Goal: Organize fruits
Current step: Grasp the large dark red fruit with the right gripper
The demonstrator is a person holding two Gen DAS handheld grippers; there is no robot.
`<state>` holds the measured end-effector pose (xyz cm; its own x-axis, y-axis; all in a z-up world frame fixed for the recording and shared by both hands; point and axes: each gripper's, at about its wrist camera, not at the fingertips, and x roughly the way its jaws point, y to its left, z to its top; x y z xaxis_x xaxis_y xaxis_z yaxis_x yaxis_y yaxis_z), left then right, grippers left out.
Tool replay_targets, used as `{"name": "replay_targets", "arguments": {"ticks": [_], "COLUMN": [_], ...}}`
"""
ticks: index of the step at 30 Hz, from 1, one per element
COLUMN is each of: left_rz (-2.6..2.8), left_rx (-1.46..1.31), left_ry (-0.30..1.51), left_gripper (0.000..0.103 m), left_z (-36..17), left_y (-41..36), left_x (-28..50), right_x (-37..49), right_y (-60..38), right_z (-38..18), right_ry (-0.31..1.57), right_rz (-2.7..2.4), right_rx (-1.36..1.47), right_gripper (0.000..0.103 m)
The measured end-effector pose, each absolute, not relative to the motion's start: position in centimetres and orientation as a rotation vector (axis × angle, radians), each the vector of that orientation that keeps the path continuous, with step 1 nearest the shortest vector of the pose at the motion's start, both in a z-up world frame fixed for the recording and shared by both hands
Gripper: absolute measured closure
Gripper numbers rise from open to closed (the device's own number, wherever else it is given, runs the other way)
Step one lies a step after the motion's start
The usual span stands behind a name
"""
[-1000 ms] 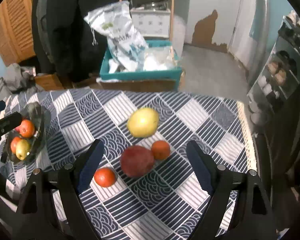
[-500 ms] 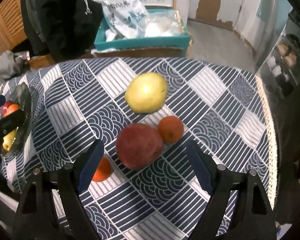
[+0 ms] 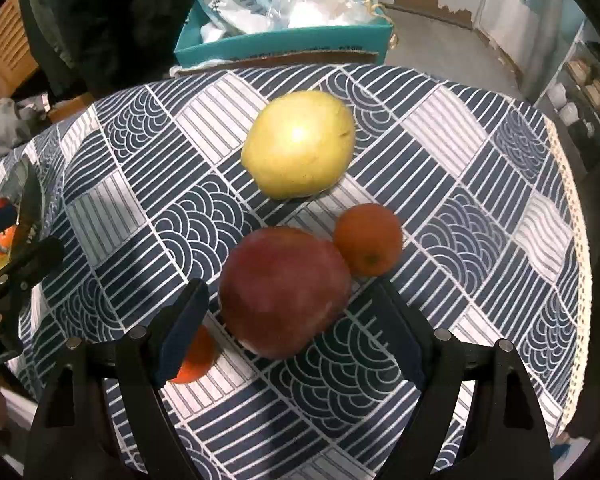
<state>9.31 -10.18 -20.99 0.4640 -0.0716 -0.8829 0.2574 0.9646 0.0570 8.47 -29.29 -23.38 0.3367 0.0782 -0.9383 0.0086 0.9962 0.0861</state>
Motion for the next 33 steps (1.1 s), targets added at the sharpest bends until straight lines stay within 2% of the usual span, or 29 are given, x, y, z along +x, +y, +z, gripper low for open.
{"name": "replay_targets", "arguments": {"ticks": [5, 7, 8, 12, 33], "left_rz": [-0.207, -0.212, -0.216, -0.244, -0.427], "left_rx": [0.178, 0.176, 0.175, 0.168, 0.189], "left_ry": [1.087, 1.091, 1.093, 1.098, 1.165], "left_gripper": [0.008, 0.008, 0.008, 0.008, 0.008], "left_z": [-21.6, -21.7, -21.7, -21.7, -23.3], "left_y": [-10.2, -10.2, -10.3, -10.9, -16.7], "left_x": [9.5, 9.5, 9.4, 9.2, 6.0], "right_x": [8.8, 8.8, 8.9, 8.8, 4.8], "right_y": [-29.2, -29.2, -29.3, -29.3, -33.6], "right_z": [-24.4, -24.8, -25.0, -25.1, -22.6], "right_ry": [1.242, 1.252, 1.258, 1.261, 1.210], "right_rz": [0.045, 0.044, 0.050, 0.060, 0.011], "right_rx": [0.082, 0.085, 0.090, 0.094, 0.098], "right_gripper": [0.019, 0.021, 0.026, 0.028, 0.028]}}
